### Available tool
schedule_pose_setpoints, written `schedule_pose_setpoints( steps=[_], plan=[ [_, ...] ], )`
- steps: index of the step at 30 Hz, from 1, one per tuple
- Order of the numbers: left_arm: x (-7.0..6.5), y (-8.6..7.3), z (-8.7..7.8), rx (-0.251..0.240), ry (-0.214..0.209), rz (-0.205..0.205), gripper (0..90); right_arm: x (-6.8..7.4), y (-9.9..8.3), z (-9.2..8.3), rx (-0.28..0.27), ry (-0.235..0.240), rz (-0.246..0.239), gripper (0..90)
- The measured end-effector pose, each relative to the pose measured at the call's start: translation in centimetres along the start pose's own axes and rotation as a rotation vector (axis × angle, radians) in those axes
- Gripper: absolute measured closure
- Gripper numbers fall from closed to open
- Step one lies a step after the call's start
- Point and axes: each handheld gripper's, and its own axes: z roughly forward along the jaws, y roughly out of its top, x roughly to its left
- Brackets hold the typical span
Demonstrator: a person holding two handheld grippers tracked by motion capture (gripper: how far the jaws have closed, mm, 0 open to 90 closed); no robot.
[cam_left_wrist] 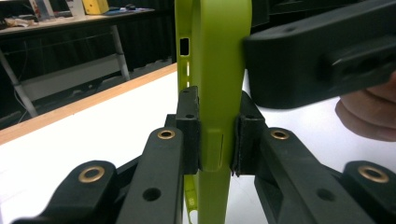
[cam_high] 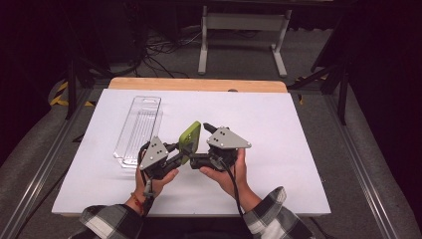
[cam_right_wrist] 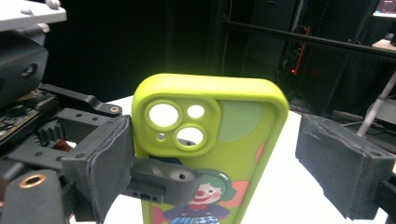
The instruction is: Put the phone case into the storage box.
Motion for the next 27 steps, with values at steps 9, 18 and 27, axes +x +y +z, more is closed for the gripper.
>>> schedule_pose_setpoints(
  steps=[9, 18, 27],
  plan=[
    [0.3, 0.1, -0.7, -0.005, -0.001, 0.01, 77.6, -0.7, -0.2, -1.6, -0.019, 0.003, -0.058, 12.0],
    [0.8, 0.0, -1.5, -0.006, -0.004, 0.019, 77.6, -1.3, -0.9, -2.6, 0.001, -0.023, -0.12, 11.5],
    [1.4, 0.0, -2.6, 0.007, 0.002, 0.051, 77.7, -1.7, -2.1, -3.6, 0.023, -0.053, -0.211, 10.8]
  ],
)
